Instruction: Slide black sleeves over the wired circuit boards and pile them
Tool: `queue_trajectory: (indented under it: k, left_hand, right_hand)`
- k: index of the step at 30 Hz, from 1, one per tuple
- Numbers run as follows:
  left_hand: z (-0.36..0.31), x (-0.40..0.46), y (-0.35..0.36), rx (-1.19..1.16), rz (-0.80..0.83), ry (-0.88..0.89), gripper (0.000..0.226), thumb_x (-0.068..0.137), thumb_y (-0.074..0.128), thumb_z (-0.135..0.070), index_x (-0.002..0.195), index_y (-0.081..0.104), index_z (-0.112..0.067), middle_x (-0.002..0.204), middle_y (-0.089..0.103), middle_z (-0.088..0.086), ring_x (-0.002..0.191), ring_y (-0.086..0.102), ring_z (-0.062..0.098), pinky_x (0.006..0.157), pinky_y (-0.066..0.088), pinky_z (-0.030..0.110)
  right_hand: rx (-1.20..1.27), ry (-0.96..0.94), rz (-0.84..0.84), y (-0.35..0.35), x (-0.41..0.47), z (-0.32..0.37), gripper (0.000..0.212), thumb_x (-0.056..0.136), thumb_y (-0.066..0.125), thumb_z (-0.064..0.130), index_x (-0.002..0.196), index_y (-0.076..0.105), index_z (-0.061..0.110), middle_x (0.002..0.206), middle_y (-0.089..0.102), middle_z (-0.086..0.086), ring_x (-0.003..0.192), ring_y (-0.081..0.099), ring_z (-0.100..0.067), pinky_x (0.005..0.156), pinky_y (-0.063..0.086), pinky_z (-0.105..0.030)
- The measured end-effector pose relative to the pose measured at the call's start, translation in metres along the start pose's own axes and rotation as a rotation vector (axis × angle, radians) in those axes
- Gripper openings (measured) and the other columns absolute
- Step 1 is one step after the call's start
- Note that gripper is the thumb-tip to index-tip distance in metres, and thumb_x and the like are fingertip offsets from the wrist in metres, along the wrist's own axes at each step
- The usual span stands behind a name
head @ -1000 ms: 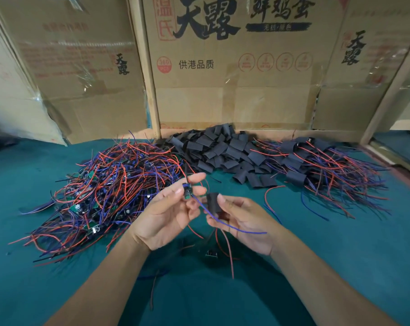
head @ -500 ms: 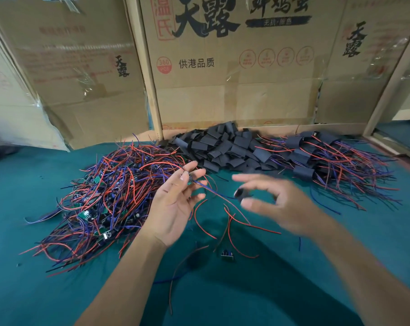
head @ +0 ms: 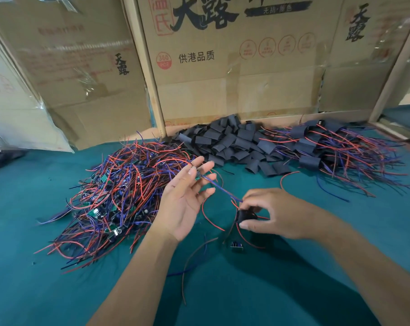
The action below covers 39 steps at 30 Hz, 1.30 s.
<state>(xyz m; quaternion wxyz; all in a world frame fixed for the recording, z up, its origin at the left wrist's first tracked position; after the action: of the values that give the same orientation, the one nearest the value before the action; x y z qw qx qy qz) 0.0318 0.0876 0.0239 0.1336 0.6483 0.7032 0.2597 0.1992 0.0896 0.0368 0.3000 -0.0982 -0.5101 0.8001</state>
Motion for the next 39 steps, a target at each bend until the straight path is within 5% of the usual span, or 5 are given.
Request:
queue_trajectory:
  k: [11, 15, 20, 26, 39]
  left_hand:
    - [-0.005, -0.015, -0.048, 0.761, -0.414, -0.191, 0.035, 0.102, 0.051, -0.018, 0.074, 0.062, 0.001, 0.067, 0.071, 0.020, 0.050, 0.063, 0.027, 0.047, 0.053, 0.028]
    - [-0.054, -0.026, -0.004, 1.510, -0.422, 0.386, 0.039, 0.097, 0.056, -0.029, 0.061, 0.051, -0.015, 0.052, 0.054, -0.003, 0.050, 0.047, 0.023, 0.053, 0.038, 0.034]
    - [0.022, -0.027, 0.060, 1.383, 0.313, 0.341, 0.031, 0.104, 0.046, -0.037, 0.117, 0.066, -0.016, 0.103, 0.070, -0.009, 0.098, 0.062, 0.005, 0.089, 0.045, 0.022]
    - [0.031, -0.020, 0.043, 1.264, 0.312, 0.267, 0.023, 0.104, 0.050, -0.034, 0.089, 0.063, -0.022, 0.063, 0.052, -0.007, 0.055, 0.042, 0.006, 0.055, 0.032, 0.019]
    - [0.022, -0.021, 0.041, 1.298, 0.307, 0.245, 0.021, 0.102, 0.053, -0.033, 0.086, 0.058, -0.021, 0.061, 0.043, -0.005, 0.055, 0.036, 0.009, 0.054, 0.028, 0.023]
  right_hand:
    - [-0.126, 0.060, 0.053, 0.002, -0.004, -0.014, 0.024, 0.092, 0.061, 0.047, 0.101, 0.062, 0.025, 0.102, 0.056, 0.013, 0.092, 0.051, -0.006, 0.088, 0.043, -0.028]
    - [-0.155, 0.059, 0.055, 0.005, -0.002, -0.014, 0.029, 0.092, 0.060, 0.047, 0.108, 0.061, 0.023, 0.105, 0.054, 0.013, 0.093, 0.052, -0.010, 0.088, 0.044, -0.031]
    - [-0.240, -0.018, 0.003, 0.006, -0.002, -0.004, 0.030, 0.093, 0.058, 0.048, 0.104, 0.056, 0.020, 0.092, 0.041, 0.015, 0.083, 0.040, -0.005, 0.072, 0.033, -0.024]
    - [-0.250, -0.016, 0.018, 0.009, -0.003, -0.001, 0.031, 0.091, 0.056, 0.053, 0.112, 0.056, 0.029, 0.107, 0.051, 0.013, 0.091, 0.049, -0.008, 0.077, 0.039, -0.025]
    - [-0.230, 0.001, 0.017, 0.001, -0.005, -0.008, 0.025, 0.090, 0.060, 0.050, 0.105, 0.058, 0.030, 0.102, 0.052, 0.016, 0.092, 0.050, -0.006, 0.082, 0.041, -0.025]
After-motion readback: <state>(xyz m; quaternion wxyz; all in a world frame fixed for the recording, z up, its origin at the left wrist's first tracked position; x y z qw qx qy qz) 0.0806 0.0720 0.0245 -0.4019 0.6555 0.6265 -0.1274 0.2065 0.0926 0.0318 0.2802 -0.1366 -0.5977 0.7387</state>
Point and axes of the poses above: each hand's wrist, its own x-axis towards the middle knuckle, its own y-axis out of the palm, z = x × y, the point moved 9 cm from there along x, towards the middle knuckle
